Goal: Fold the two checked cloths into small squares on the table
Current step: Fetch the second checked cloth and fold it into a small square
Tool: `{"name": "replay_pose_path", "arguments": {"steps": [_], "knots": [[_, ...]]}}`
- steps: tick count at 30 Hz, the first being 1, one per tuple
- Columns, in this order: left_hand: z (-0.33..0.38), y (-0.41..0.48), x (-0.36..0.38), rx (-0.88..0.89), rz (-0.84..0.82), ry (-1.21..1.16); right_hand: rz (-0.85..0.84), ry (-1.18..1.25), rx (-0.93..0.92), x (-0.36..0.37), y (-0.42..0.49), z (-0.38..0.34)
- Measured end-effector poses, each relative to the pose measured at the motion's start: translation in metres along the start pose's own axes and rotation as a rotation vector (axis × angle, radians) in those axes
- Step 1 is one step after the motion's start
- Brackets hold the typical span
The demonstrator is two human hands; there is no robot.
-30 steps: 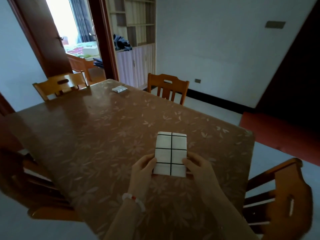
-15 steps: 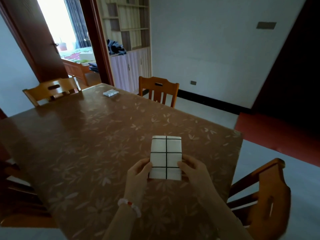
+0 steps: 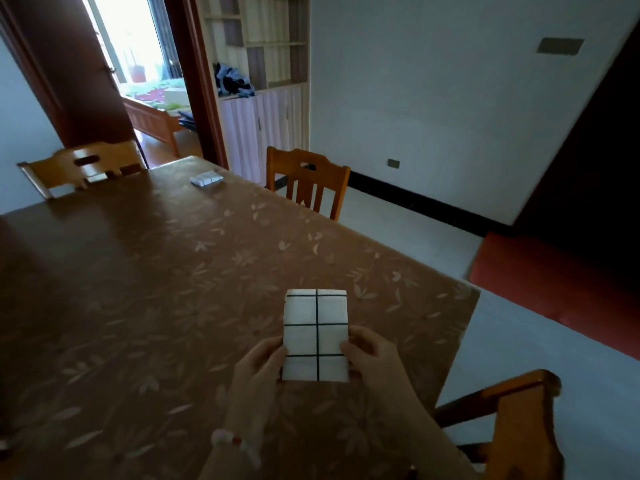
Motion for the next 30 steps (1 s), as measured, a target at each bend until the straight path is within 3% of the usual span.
{"name": "replay_pose_path", "arguments": {"steps": [8,19,26,30], "knots": [[0.014,0.003,0.045,-0.007,-0.072,-0.071,0.085,-0.015,-0.039,-0.041,-0.003,-0.016],[0.033,-0.022,0.121,0.028,-0.324,-0.109,0.381,0.025,-0.078,-0.114,-0.057,-0.026],[0.061,-0.055,0.194,0.088,-0.408,-0.076,0.407,0.103,-0.124,-0.194,-0.079,-0.038],[0.074,-0.083,0.264,0.039,-0.440,-0.091,0.462,0.134,-0.158,-0.268,-0.093,-0.047]]}}
Point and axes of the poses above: each hand's wrist, its own y-axis towards the middle knuckle, its own x-axis out of the palm, z = x × y, the point moved 5 cm from there along y, towards the middle knuckle, and after that the axes turned 13 degrees about y, right-handed, at the moved point
